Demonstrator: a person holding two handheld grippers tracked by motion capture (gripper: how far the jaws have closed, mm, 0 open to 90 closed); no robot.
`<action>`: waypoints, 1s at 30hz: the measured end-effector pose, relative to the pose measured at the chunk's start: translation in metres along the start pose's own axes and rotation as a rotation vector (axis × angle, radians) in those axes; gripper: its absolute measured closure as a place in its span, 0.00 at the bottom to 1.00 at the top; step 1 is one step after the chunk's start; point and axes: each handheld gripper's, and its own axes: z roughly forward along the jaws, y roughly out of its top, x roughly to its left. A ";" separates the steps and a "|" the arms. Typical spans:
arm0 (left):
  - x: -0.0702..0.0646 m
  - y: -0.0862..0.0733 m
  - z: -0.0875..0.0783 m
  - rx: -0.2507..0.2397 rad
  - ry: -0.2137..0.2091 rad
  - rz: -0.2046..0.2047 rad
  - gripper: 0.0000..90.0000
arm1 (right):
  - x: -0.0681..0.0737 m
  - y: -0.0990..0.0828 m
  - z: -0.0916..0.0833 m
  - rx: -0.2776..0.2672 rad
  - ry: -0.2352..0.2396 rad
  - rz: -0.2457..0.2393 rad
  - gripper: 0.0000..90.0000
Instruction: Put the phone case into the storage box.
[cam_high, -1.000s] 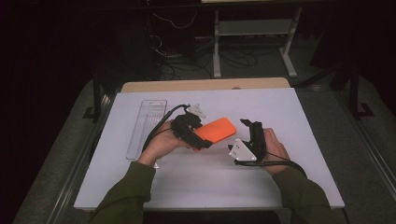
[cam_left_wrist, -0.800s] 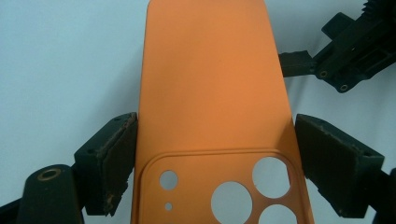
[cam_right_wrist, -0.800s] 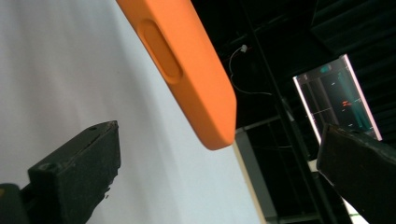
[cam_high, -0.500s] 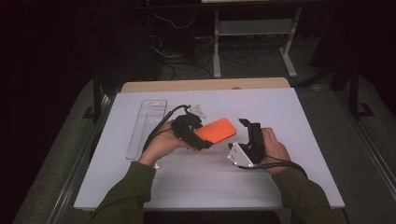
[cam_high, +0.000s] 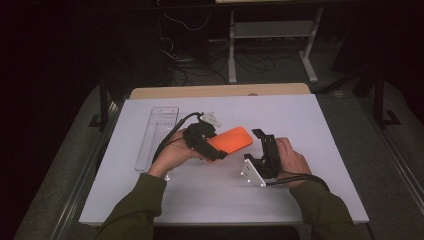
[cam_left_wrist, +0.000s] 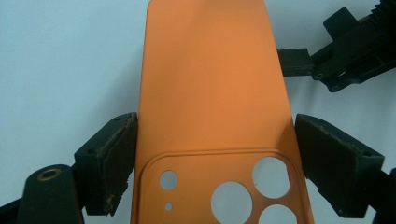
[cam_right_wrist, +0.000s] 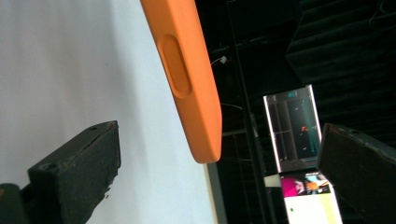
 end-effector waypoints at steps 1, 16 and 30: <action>0.000 0.000 0.000 0.000 0.000 0.000 0.18 | 0.000 0.001 0.000 -0.003 -0.005 -0.007 0.00; 0.000 0.000 0.001 0.001 0.003 0.002 0.18 | 0.006 0.006 -0.001 -0.030 -0.050 -0.100 0.00; 0.001 -0.001 -0.001 0.021 0.006 0.020 0.18 | 0.013 0.010 -0.002 -0.039 -0.069 -0.205 0.00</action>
